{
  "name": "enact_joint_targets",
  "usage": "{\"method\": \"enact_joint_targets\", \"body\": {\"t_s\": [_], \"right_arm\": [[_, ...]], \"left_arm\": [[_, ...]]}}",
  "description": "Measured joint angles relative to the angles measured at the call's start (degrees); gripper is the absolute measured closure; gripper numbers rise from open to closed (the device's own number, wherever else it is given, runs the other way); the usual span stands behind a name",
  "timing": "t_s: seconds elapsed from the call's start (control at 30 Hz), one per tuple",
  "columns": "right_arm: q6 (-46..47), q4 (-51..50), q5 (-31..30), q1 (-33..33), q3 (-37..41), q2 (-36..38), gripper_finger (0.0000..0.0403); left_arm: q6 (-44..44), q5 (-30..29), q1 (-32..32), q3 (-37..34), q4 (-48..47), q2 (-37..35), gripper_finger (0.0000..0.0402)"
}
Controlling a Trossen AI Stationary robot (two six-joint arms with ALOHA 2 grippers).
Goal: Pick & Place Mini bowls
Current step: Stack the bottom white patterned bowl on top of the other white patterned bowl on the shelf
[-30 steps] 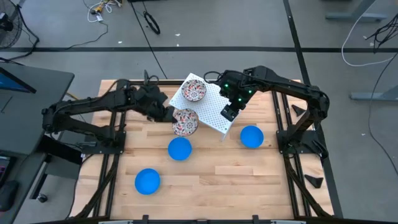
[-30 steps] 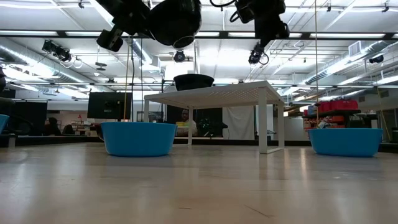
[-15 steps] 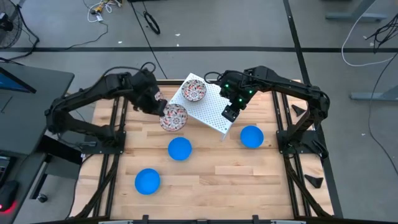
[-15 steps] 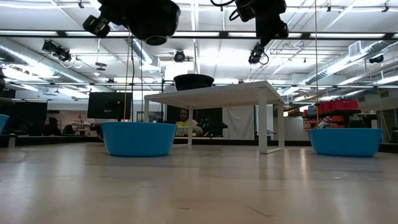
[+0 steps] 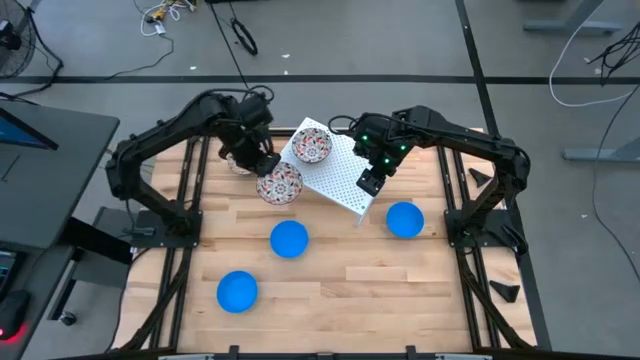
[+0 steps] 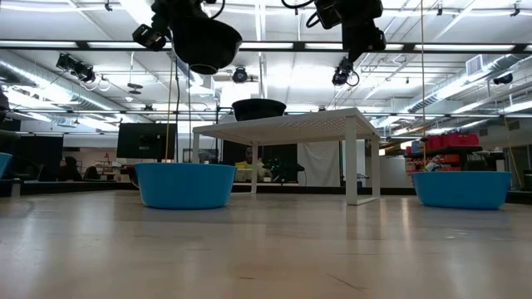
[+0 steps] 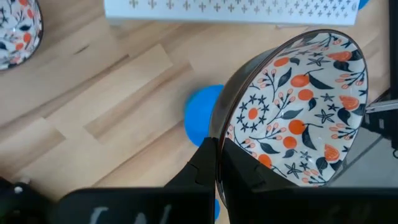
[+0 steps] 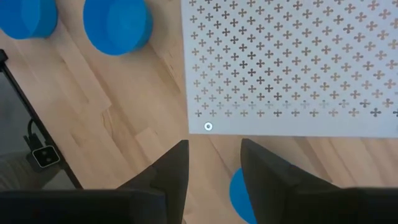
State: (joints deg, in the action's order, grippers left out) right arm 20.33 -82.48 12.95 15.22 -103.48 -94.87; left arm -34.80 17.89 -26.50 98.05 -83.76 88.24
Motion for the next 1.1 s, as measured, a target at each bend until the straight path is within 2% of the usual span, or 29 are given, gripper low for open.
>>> {"method": "enact_joint_targets", "body": {"t_s": [0.4, 0.63, 1.1], "right_arm": [[-0.05, 0.00, 0.00, 0.00, 0.00, -0.02, 0.0257], [0.02, 0.70, 0.00, -0.01, 0.00, -0.04, 0.0257], [0.30, 1.03, 0.00, -0.02, -0.02, -0.07, 0.0257]], "left_arm": [[1.61, 1.90, -6.62, 1.17, 3.98, 3.17, 0.0392], [0.98, 4.65, -10.03, 1.15, 9.84, 4.62, 0.0392], [-0.59, 6.54, -13.53, 1.15, 15.81, 4.89, 0.0392]]}}
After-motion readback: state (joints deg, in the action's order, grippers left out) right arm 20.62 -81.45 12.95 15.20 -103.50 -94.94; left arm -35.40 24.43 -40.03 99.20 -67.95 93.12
